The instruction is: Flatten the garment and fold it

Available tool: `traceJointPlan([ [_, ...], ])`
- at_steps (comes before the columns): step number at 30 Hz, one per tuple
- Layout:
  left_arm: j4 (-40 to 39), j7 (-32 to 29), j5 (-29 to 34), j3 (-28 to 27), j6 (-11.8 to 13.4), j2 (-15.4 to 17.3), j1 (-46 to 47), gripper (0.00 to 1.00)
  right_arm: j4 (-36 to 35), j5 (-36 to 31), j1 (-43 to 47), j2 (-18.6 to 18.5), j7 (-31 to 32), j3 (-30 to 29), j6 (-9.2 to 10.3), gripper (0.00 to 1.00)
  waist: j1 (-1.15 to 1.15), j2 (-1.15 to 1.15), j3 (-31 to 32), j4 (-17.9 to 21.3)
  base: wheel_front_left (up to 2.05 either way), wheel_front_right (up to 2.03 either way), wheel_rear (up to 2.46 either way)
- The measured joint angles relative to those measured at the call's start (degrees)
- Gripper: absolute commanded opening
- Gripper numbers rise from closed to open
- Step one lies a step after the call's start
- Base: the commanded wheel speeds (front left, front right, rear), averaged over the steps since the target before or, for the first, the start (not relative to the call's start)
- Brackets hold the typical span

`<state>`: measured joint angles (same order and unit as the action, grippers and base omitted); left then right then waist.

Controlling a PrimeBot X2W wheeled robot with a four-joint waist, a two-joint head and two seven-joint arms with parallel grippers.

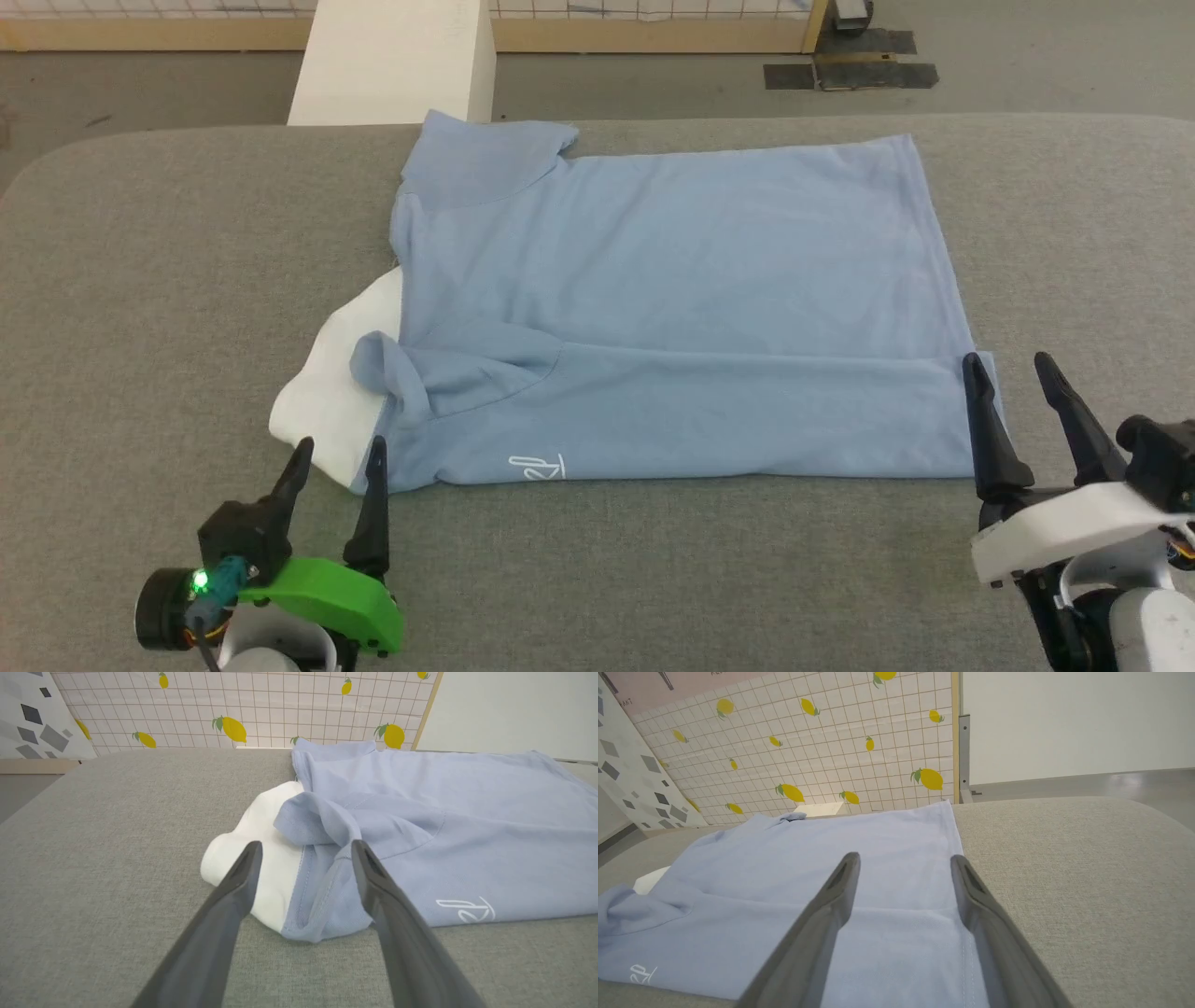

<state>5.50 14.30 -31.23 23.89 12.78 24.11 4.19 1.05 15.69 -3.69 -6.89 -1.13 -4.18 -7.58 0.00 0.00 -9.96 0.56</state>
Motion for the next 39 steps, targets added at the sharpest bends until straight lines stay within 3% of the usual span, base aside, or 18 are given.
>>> traceJointPlan([
  [3,1.8,0.01,0.79,0.48,0.7,-0.82,-0.02,1.0,-0.2,-1.22,0.56,1.37,-3.33,-0.34,0.0,1.0,0.0,0.0,0.15,0.8,0.0,0.0,0.0],
  [10,8.08,-4.95,-0.03,-1.15,6.0,-2.21,0.47,1.0,-0.02,-1.66,1.22,2.81,-5.43,0.31,0.0,1.0,0.0,0.0,-0.11,2.75,0.0,0.0,0.0],
  [16,9.89,-11.15,-5.68,-4.79,8.76,-3.97,1.18,1.0,0.53,-1.66,1.23,3.27,-5.46,0.63,0.0,1.0,0.0,0.0,-0.59,4.48,0.0,0.0,0.0],
  [19,9.47,-14.77,-9.15,-6.12,8.86,-4.46,1.77,1.0,0.89,-1.65,1.23,3.43,-5.45,0.96,0.0,1.0,0.0,0.0,-0.89,5.12,0.0,0.0,0.0],
  [20,9.2,-16.18,-10.24,-6.31,8.54,-4.41,2.01,0.48,0.97,-1.65,1.23,3.47,-5.44,1.07,0.0,1.0,0.0,0.0,-1.0,5.3,0.0,0.0,0.0],
  [21,8.99,-17.41,-10.82,-6.43,8.23,-4.2,2.21,0.18,0.98,-1.65,1.23,3.5,-5.41,1.13,0.0,1.0,0.0,0.0,-1.08,5.43,0.0,0.0,0.0],
  [22,8.84,-18.59,-11.38,-6.5,7.84,-3.92,2.33,0.0,0.97,-1.66,1.22,3.56,-5.35,1.18,0.0,1.0,0.0,0.0,-1.16,5.54,0.0,0.0,0.0],
  [26,7.22,-21.81,-12.79,-6.24,6.86,-2.88,2.66,0.0,1.03,-2.22,1.19,3.65,-4.66,1.1,0.0,1.0,0.0,0.0,-1.41,5.64,0.0,0.0,0.0],
  [32,5.8,-21.96,-12.96,-5.93,6.84,-2.47,2.63,0.0,3.2,-5.37,-0.55,3.76,-1.42,-1.26,0.0,1.0,0.0,0.0,-1.51,4.84,0.0,0.0,0.0],
  [35,5.49,-21.91,-12.9,-5.24,6.34,-2.53,2.64,0.0,6.49,-5.93,-2.79,3.81,4.56,-4.1,0.0,1.0,0.0,0.0,-1.6,4.07,0.0,0.0,0.0],
  [39,5.61,-21.69,-12.62,-4.3,5.86,-2.91,2.99,0.0,11.54,-6.61,-5.79,3.82,17.9,-7.55,0.0,1.0,0.0,0.0,-1.83,2.79,0.0,0.0,0.0],
])
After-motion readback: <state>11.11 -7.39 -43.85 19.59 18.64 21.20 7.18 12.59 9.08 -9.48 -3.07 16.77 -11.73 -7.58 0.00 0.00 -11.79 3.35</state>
